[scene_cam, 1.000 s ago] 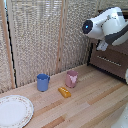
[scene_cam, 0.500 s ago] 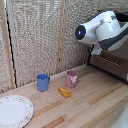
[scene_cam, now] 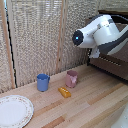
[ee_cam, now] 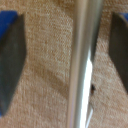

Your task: Kindly get your arm to the topmost drawer handle. Get a good grip on it, then softly pull to open it.

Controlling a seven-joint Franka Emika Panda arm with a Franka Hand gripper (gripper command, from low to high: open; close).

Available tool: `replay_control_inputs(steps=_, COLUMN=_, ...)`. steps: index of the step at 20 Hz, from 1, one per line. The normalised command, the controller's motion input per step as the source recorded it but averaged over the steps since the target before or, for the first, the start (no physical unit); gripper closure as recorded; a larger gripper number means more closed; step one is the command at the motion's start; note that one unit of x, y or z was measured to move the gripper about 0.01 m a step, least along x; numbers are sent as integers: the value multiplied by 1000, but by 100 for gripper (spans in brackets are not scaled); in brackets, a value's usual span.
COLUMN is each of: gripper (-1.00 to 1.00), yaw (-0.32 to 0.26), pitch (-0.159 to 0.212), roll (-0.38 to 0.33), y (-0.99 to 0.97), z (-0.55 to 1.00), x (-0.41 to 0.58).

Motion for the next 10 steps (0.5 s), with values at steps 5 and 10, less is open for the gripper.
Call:
replay_control_inputs(steps=5, gripper=-100, yaw=-13, pitch=2, roll=258, y=605, z=377, x=13)
replay_control_inputs(steps=10, gripper=-100, yaw=-50, pitch=167, roll=305, y=186, z=159, x=0)
